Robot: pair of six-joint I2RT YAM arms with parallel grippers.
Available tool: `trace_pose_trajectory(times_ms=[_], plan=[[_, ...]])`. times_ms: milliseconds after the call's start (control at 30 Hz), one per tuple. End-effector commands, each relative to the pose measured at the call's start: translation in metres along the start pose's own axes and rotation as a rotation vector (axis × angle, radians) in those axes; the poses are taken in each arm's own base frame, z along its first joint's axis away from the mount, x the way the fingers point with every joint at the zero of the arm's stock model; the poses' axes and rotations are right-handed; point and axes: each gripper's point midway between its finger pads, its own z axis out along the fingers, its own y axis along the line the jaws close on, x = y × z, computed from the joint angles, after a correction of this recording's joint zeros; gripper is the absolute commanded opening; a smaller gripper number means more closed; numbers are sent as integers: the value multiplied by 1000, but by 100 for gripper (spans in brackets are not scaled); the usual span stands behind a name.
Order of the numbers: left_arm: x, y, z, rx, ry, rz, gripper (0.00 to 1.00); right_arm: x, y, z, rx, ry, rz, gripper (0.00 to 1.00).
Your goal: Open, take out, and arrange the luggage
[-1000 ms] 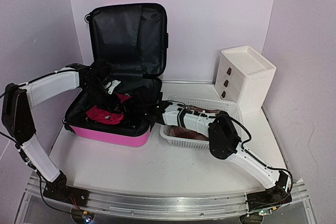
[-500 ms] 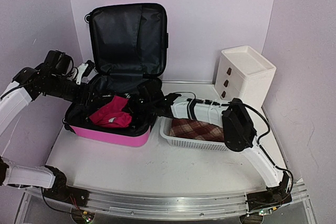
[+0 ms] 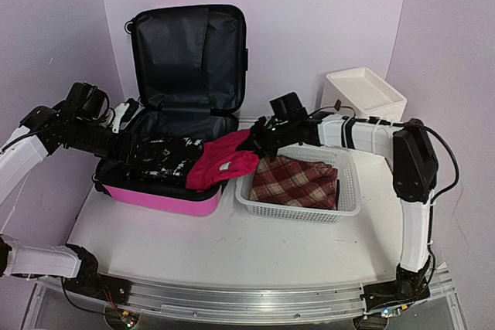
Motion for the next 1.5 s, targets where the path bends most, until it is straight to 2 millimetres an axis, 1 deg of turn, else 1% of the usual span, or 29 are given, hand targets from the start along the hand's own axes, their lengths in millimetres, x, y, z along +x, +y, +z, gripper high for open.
trace_pose_trajectory(times_ms=[0, 100, 233, 367, 433, 600, 733, 900, 1033, 1133, 1167, 1200, 1233, 1300, 1333, 1400, 1433, 1467], plan=[[-4, -7, -1, 39, -10, -17, 63, -15, 2, -68, -50, 40, -74, 0], [-6, -9, 0, 51, -9, -24, 63, -20, -22, -92, -15, 68, -59, 0], [-11, -14, 0, 73, -11, -32, 62, -22, -44, -115, -1, 82, -26, 0], [-16, -19, -3, 97, -20, -36, 61, -20, -65, -126, 2, 108, 36, 0], [-17, -21, -4, 104, -23, -37, 61, -15, -76, -131, 22, 108, 22, 0], [-17, -23, -6, 115, -26, -45, 61, -4, -118, -141, 93, 134, 58, 0], [-18, -24, -6, 124, -24, -48, 61, 8, -141, -155, 170, 167, 52, 0], [-20, -25, -5, 128, -23, -52, 60, 16, -162, -165, 221, 191, 52, 0], [-20, -26, -4, 135, -18, -55, 60, 19, -168, -174, 255, 181, 29, 0], [-18, -26, -3, 134, -14, -56, 59, 20, -172, -174, 265, 185, 0, 0], [-19, -26, -3, 133, -15, -55, 59, 19, -176, -174, 280, 182, -11, 1], [-18, -25, -3, 131, -15, -57, 59, 17, -180, -176, 304, 175, -24, 10], [-18, -25, -3, 131, -13, -58, 59, 18, -183, -179, 332, 177, -35, 20], [-18, -26, -4, 132, -17, -55, 59, 26, -188, -195, 418, 200, -65, 39], [-18, -26, -7, 131, -25, -54, 59, 28, -191, -208, 481, 201, -99, 47], [-17, -25, -9, 127, -31, -48, 60, 33, -195, -240, 612, 190, -174, 57], [-16, -24, -10, 121, -34, -47, 60, 35, -195, -254, 661, 185, -211, 60], [-15, -23, -10, 114, -35, -46, 60, 35, -191, -268, 696, 162, -244, 62]])
